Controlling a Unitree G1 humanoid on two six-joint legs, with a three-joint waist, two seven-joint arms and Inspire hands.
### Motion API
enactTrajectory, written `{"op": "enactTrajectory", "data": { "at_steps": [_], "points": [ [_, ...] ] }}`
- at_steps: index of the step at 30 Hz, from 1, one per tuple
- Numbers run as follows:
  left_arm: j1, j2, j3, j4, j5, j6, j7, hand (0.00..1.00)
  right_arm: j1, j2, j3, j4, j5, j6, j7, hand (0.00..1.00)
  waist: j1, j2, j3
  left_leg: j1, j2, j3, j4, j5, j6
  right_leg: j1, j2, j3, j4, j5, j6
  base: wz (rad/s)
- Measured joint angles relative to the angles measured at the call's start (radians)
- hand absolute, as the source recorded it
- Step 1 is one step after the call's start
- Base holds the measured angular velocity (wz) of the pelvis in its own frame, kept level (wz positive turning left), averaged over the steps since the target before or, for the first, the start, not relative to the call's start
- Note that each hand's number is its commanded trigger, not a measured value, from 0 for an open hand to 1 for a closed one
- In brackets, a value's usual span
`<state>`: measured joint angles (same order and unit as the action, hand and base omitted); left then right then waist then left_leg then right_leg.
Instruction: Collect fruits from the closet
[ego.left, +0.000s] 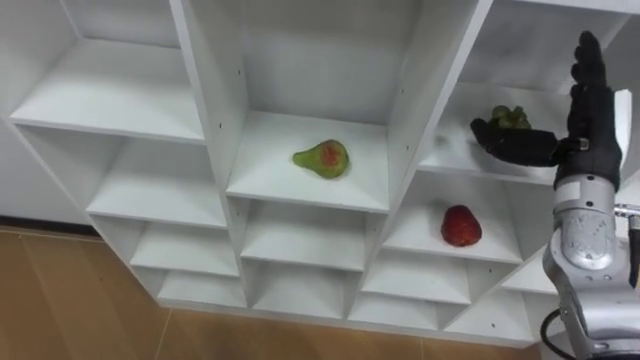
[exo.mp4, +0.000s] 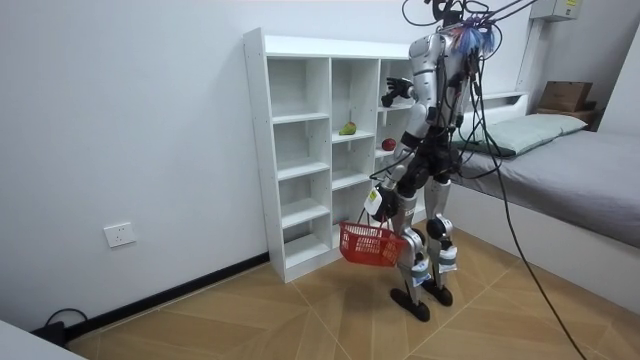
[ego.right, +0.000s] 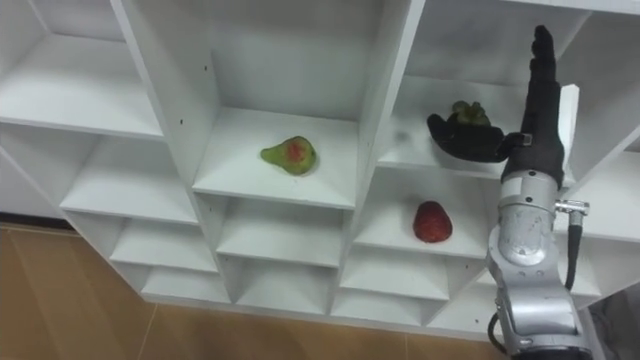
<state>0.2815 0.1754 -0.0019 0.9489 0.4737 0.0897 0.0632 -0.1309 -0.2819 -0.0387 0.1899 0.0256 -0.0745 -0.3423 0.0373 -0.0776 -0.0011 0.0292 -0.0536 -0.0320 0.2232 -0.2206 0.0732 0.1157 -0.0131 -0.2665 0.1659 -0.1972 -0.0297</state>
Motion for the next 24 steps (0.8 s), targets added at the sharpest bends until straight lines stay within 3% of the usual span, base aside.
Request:
{"op": "enactTrajectory", "data": {
  "at_steps": [4,11,21,24],
  "points": [
    [0.003,-0.001,0.002,-0.008,0.0,0.014,-0.001,1.0,0.0,0.0,0.0,0.011,0.0,0.012,0.018,0.0,-0.001,0.001,0.0007,0.008,-0.001,-0.007,-0.002,0.0,0.0,0.009,0.0,-0.007,-0.001,0.0,0.0,0.05],
    [0.007,-0.005,0.004,-0.007,0.0,0.015,-0.001,1.0,-0.002,0.0,-0.001,0.079,0.005,0.013,0.053,0.0,0.003,0.0,0.0023,0.021,-0.005,-0.012,-0.003,0.001,0.001,0.028,-0.001,0.018,-0.012,-0.001,0.001,0.01],
    [0.009,-0.009,0.019,-0.004,0.0,0.035,-0.034,1.0,-0.036,-0.002,-0.004,0.169,0.048,0.013,0.11,0.0,-0.002,-0.004,0.0118,0.017,-0.008,-0.017,-0.008,0.004,0.0,0.029,-0.002,0.017,-0.015,-0.001,0.002,0.0],
    [0.01,-0.009,0.019,-0.007,0.0,0.035,-0.037,1.0,-0.042,-0.005,-0.004,0.19,0.045,0.011,0.123,0.0,-0.005,-0.009,0.0094,0.017,-0.009,-0.021,-0.005,0.004,0.0,0.031,-0.002,0.016,-0.015,-0.001,0.002,0.03]
  ]
}}
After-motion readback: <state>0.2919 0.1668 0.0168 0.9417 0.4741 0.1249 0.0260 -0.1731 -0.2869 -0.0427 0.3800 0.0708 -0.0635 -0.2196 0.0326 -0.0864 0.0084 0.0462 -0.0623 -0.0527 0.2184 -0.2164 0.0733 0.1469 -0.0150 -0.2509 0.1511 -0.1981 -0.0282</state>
